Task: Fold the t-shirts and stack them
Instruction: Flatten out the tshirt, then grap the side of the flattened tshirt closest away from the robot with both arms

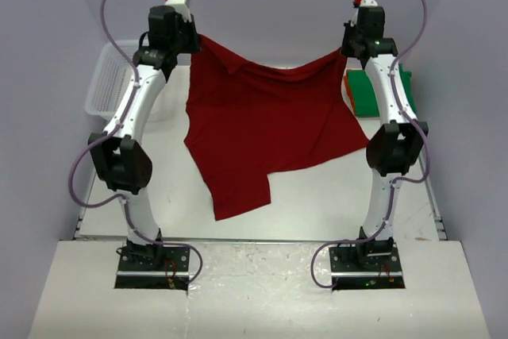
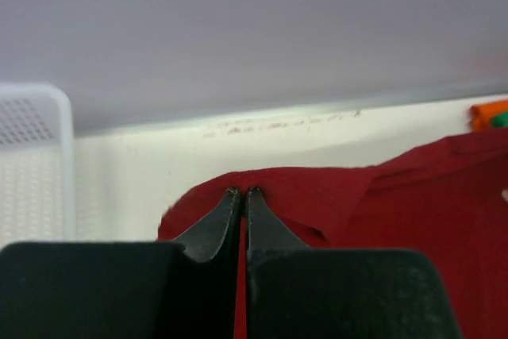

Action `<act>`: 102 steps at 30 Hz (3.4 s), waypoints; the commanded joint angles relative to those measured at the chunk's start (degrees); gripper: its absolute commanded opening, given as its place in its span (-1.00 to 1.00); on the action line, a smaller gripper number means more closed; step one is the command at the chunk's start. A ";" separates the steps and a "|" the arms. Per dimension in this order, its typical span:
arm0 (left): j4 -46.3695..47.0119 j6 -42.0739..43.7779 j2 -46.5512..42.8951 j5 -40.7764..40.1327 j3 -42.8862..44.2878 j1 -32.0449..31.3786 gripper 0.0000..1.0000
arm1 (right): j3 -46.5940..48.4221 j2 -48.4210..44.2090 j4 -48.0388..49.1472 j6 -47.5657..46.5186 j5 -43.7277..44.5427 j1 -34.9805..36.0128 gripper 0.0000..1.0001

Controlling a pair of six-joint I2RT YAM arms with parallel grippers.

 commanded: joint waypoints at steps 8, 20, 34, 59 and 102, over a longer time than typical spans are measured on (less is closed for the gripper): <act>0.15 -5.99 -36.56 3.67 -8.20 -1.78 -1.00 | -14.29 -46.24 -1.82 -2.29 4.50 13.13 -1.00; 2.45 -5.92 -43.41 0.44 -6.76 -1.69 -1.00 | -19.07 -61.45 2.83 1.41 -0.78 16.05 -1.00; 24.39 6.64 -3.83 -6.57 17.55 3.23 -1.00 | 16.64 -13.18 12.56 -2.99 -4.03 6.38 -1.00; 12.46 -6.60 -14.08 -0.98 -21.79 5.35 -1.00 | -25.42 -21.75 -0.28 6.38 0.09 8.74 -1.00; -18.39 -27.98 -57.80 -23.55 -64.30 -8.98 -1.00 | -80.75 -56.50 1.33 35.07 15.66 8.14 -1.00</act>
